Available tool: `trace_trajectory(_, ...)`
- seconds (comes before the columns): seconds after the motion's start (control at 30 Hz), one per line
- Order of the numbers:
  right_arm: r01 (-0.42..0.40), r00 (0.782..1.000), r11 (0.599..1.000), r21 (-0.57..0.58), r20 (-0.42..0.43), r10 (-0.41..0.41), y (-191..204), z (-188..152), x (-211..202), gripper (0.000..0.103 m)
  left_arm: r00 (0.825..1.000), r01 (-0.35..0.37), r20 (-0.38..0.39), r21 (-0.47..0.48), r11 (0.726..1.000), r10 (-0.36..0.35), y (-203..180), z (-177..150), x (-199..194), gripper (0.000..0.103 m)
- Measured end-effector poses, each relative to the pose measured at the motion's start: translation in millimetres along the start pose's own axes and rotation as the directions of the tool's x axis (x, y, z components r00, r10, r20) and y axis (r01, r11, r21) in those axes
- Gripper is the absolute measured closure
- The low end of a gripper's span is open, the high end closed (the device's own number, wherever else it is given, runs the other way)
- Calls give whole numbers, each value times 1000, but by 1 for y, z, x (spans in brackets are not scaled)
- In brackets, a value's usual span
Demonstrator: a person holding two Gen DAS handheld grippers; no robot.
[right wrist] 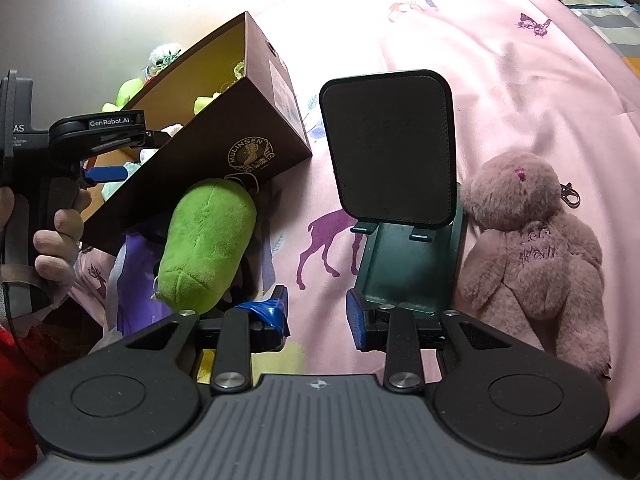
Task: Organize soft objects
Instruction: 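Lower the sock bundle into the box, open the left gripper, withdraw, then reach to the yellow terry cloth and grasp it with the right gripper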
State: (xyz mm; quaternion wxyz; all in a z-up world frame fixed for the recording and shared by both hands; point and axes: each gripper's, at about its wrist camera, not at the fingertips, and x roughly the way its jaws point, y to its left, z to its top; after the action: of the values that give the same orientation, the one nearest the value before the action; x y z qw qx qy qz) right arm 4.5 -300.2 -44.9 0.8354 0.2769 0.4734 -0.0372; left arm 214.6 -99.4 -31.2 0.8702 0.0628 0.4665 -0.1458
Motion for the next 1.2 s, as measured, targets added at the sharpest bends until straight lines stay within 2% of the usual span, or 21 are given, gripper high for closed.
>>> trace_trajectory(0.1,-14,1000,1000,-19,-5,14,0,-1,-2,89,999,-36,33,-1,999,36,0,-5,-14,2)
trace_trajectory(0.4,-66,998,995,-80,-29,64,-1,-4,-8,88,987,-129,97,-32,991,131,-1,-19,-54,2)
trace_trajectory(0.63,-115,992,984,-138,-60,108,0,-7,-11,88,970,-194,134,-65,979,201,0,-37,-83,2)
trace_trajectory(0.9,-175,981,964,-199,-117,154,3,-13,-9,88,953,-249,140,-139,958,268,9,-66,-112,2)
trace_trajectory(1.1,-214,969,952,-220,-168,179,3,-19,-5,88,955,-249,108,-212,945,276,17,-97,-126,2)
trace_trajectory(1.2,-263,957,929,-261,-191,217,10,-25,-6,88,957,-248,86,-243,938,275,18,-115,-131,2)
